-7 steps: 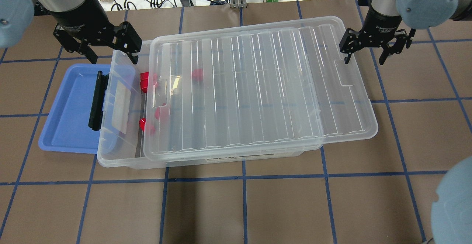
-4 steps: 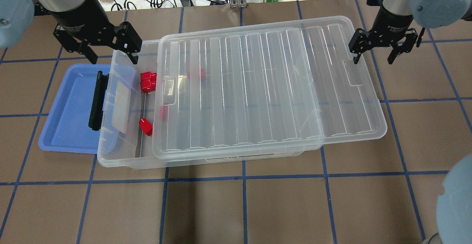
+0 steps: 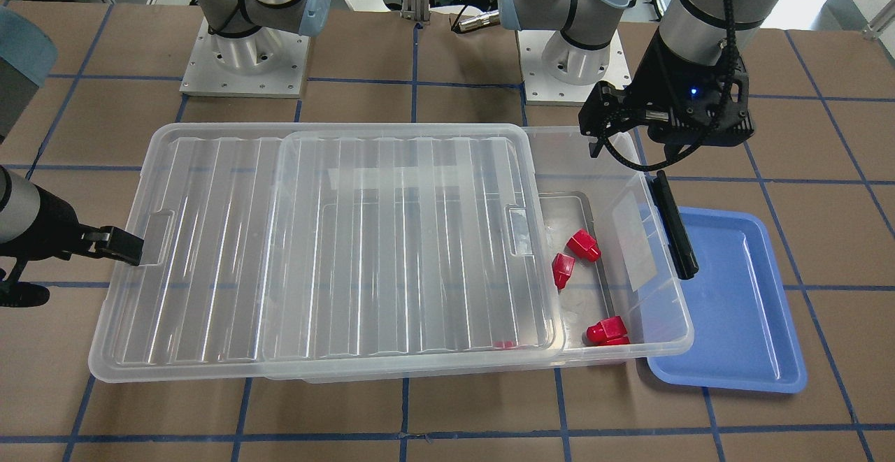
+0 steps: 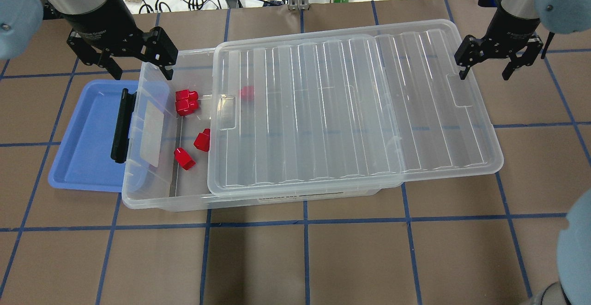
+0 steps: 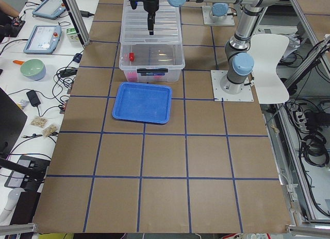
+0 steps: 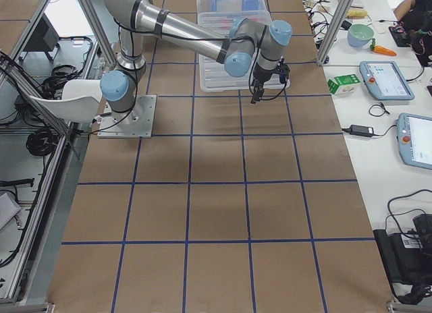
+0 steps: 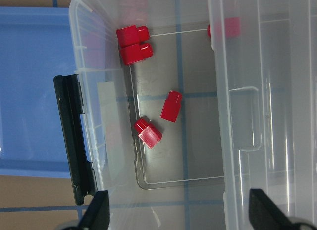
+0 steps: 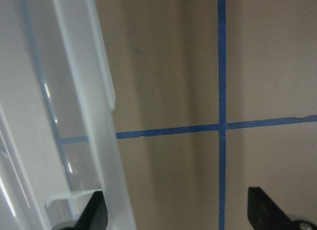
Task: Place red block in blue tray from box
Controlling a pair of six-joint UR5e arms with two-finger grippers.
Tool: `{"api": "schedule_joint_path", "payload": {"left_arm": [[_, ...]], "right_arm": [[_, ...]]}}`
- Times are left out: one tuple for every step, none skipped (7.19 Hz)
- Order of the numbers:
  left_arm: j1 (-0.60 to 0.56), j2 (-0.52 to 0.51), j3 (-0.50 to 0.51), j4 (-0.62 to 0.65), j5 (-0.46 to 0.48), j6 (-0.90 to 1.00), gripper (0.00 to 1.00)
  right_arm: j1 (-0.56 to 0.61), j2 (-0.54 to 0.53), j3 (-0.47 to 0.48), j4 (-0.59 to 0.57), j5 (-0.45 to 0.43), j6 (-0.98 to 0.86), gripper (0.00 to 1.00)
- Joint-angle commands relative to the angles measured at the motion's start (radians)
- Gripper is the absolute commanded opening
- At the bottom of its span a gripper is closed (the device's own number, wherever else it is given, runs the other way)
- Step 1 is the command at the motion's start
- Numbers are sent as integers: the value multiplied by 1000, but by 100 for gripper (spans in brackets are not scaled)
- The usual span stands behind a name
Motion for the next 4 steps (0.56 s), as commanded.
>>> {"api": "schedule_joint_path", "payload": {"left_arm": [[0,1,0,0,0,0,100],[0,1,-1,0,0,0,100],[0,0,0,0,0,0,100],[0,0,0,0,0,0,100]], "right_arm": [[-25,1,0,-1,1,-26,100],[-37,1,0,-1,-7,-38,100],[-38,1,0,-1,-36,-67,100],[-38,1,0,-1,-37,-67,100]]}}
